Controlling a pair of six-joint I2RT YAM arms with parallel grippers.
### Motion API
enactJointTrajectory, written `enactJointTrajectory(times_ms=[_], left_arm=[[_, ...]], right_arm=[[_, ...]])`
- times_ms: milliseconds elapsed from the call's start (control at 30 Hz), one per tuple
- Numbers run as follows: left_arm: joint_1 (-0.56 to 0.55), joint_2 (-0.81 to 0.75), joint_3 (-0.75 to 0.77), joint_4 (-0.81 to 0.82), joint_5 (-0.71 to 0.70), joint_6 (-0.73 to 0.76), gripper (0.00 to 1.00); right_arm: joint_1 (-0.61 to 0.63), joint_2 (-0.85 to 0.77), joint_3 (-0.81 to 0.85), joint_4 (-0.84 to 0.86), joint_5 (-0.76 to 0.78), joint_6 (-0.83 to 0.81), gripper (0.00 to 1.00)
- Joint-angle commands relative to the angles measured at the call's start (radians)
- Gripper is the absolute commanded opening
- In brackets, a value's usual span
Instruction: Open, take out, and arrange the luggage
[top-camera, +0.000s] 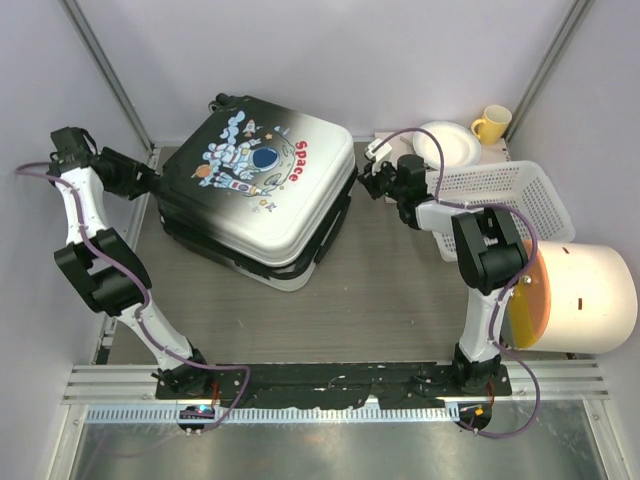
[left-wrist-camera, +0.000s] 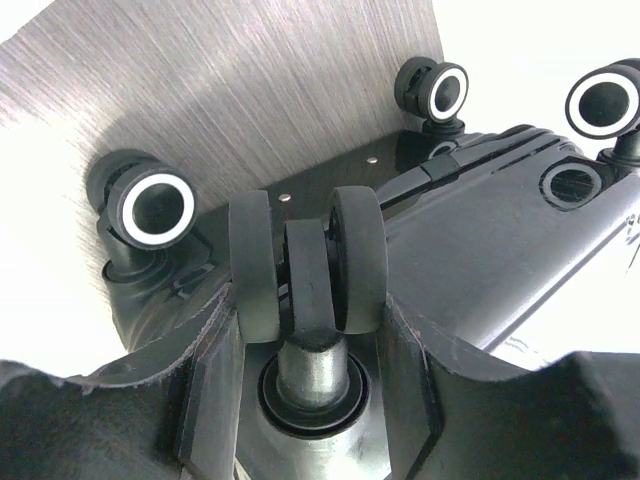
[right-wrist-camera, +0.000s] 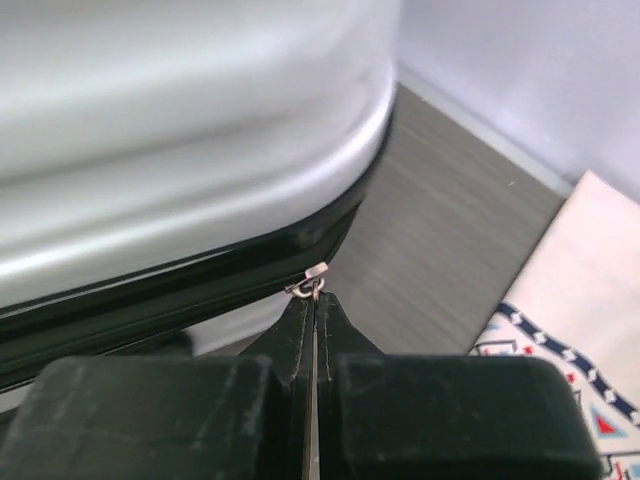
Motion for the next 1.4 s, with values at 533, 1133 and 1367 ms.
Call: enactJointTrajectory(times_ms=[533,1133,1367], left_arm=[[-0.053,0.218,0.237,0.037,-0.103,0.179,0.0],[-0.133,0.295,0.309,-0.034,0.101,0.57,0.0],[-0.136,0.353,0.363,-0.057,0.073,0.604,0.0]], right_arm=[[-0.032,0.281,0.183,0.395,-0.475,-0.172,0.01],[0.175,-0.226,-0.379,0.132,-0.706,-0.285,0.01],[0.081,-0.176,-0.195,-0.309,-0.571,-0.499,0.01]])
